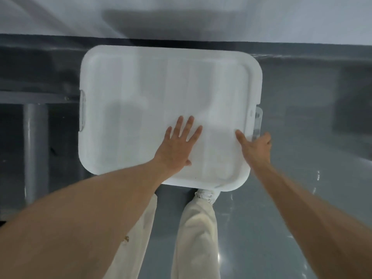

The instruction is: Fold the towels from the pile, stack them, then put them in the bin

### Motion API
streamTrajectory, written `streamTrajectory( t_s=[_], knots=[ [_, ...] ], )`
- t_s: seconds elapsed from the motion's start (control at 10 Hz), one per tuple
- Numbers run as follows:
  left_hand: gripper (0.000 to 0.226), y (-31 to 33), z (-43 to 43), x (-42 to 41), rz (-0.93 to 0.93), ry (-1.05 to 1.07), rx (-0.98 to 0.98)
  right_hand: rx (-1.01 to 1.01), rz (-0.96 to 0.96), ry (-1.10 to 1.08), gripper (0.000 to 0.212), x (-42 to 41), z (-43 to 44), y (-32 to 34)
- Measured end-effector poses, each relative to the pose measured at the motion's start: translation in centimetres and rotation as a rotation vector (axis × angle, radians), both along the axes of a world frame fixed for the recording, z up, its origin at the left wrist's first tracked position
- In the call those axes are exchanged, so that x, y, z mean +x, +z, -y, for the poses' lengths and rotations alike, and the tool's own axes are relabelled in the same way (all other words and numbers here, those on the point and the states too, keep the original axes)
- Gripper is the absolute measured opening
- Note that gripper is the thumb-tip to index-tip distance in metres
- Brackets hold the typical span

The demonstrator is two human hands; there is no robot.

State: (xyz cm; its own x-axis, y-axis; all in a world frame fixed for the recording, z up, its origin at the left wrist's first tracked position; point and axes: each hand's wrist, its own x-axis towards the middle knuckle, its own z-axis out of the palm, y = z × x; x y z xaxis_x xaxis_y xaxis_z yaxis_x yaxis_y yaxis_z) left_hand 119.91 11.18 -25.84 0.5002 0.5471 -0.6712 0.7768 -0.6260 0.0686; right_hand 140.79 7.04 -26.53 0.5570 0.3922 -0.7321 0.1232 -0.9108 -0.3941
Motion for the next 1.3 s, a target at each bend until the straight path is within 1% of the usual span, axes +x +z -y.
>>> streamTrajectory(
  t_s=[0.1,0.2,0.3,0.4,0.5,0.6,0.7,0.8,0.9,1.0,1.1,1.2,1.3],
  knots=[
    [0.114,-0.2,-0.1,0.1,-0.034,-0.058,0.040,0.046,-0.095,-0.157,0.111,-0.1,0.4,-1.1],
    [0.114,-0.1,-0.3,0.2,-0.056,-0.079,0.056,0.043,-0.009,-0.176,0.108,0.3,0.4,-1.0],
    [0.114,-0.2,-0.1,0.4,-0.075,-0.085,0.053,0.034,0.052,-0.068,0.074,0.8,0.0,-1.0],
    [0.115,-0.4,0.0,0.6,-0.075,-0.093,0.076,0.064,0.033,0.008,0.066,0.5,0.1,-1.2],
    [0.114,-0.4,0.0,0.6,-0.084,-0.096,0.062,0.079,-0.034,-0.017,0.068,-0.2,0.2,-1.6],
    [0.113,-0.4,0.2,0.9,-0.067,-0.066,0.047,0.047,0.004,0.012,0.064,-0.5,-0.1,-1.8],
    [0.114,-0.5,0.4,0.6,-0.044,-0.033,0.054,-0.034,0.151,0.081,0.056,-1.7,-0.8,-1.9],
    [0.113,-0.6,0.3,0.5,-0.033,-0.035,0.033,-0.079,0.257,0.115,0.049,-2.7,-0.8,-2.2],
    [0.112,-0.5,0.3,0.6,-0.046,-0.052,0.031,-0.064,0.277,0.135,0.050,-2.8,-0.5,-2.5],
    [0.110,-0.3,0.3,0.3,-0.032,-0.030,0.007,-0.099,0.281,0.132,0.054,-2.9,-0.8,-2.1],
    [0.093,1.7,-1.1,-0.7,0.060,0.062,-0.087,-0.095,0.347,0.190,0.063,-3.9,-1.2,-0.5],
    [0.064,4.8,-2.6,-2.2,0.247,0.371,-0.273,-0.023,0.377,0.347,0.066,-5.8,-1.9,2.5],
    [0.048,9.2,-4.1,-4.6,0.337,0.737,-0.280,0.042,0.310,0.478,0.056,-8.1,-3.8,7.1]
  ],
)
